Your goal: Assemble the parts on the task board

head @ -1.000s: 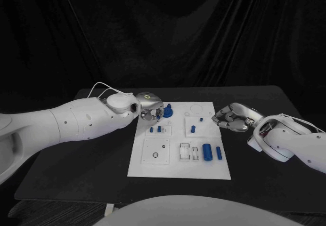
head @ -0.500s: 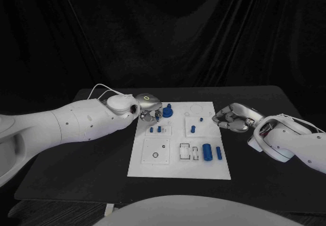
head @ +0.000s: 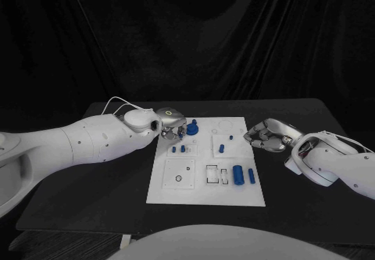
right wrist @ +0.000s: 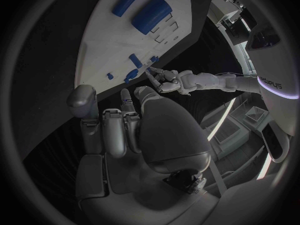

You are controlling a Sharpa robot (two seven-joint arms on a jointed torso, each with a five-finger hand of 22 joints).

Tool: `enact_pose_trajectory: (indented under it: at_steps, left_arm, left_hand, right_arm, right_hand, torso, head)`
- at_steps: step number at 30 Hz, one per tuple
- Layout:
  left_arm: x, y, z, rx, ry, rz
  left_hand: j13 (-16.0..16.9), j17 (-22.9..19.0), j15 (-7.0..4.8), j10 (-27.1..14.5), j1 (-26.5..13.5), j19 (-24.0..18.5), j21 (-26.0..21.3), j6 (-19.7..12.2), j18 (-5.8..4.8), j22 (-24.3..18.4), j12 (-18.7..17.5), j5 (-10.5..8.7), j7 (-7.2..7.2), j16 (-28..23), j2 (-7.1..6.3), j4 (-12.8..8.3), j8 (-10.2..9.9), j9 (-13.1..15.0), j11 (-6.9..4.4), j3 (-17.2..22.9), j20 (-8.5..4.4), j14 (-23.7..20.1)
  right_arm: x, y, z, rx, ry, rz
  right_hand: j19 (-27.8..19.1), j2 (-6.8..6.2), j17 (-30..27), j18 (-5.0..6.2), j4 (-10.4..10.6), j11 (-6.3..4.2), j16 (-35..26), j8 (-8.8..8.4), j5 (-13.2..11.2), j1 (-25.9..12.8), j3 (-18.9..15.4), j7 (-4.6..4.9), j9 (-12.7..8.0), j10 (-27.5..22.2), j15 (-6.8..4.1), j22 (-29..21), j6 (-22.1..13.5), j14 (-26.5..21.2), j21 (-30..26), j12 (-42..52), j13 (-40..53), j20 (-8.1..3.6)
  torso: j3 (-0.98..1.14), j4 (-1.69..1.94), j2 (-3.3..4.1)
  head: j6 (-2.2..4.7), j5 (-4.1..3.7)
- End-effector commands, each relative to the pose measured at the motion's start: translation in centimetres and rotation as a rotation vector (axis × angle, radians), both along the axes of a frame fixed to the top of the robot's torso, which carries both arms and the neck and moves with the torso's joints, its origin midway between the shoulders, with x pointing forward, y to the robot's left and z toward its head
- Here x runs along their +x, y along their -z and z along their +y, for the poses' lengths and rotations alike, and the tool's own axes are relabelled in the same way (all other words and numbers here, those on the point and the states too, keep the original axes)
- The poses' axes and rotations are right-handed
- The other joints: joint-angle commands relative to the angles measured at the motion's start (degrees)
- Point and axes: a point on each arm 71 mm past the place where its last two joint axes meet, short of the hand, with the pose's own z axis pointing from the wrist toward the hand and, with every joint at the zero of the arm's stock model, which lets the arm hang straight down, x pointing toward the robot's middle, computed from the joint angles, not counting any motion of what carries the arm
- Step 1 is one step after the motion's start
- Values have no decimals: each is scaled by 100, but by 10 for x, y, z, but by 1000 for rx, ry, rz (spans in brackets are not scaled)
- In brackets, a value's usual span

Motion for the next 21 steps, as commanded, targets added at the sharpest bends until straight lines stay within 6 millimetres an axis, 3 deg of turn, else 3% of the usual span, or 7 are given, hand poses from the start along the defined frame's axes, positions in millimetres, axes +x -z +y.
enact_pose_trajectory:
  at_steps: [1, 21]
  left_arm:
    - [-1, 3, -2, 10, 0, 16]
    - [-2, 6, -1, 19, -3, 32]
  left_hand:
    - [-4, -13, 0, 13, 8, -38, -31, -32, -50, 989, -21, 35, -16, -33, -30, -1, -28, -5, -25, 46, -7, -51]
    - [-6, -74, 1, 24, 8, -68, -87, -32, -39, 974, -27, 36, -15, -76, -44, -7, -34, -10, -22, 47, -7, -84]
  right_arm:
    - [-1, 1, -1, -8, 8, 8]
    - [-1, 2, 0, -9, 7, 12]
  right_hand:
    - [-21, -24, 772, 106, 4, -46, -21, 24, 17, 16, 38, -4, 5, 142, -21, 588, 20, 366, -17, -25, 960, -3]
    - [-23, -25, 767, 106, 1, -46, -25, 25, 15, 20, 46, -4, 6, 142, -21, 587, 22, 363, -20, -27, 959, -3]
  torso:
    - [-2, -2, 1]
    - [1, -2, 0]
  head:
    - [-1, 1]
    - [-1, 5]
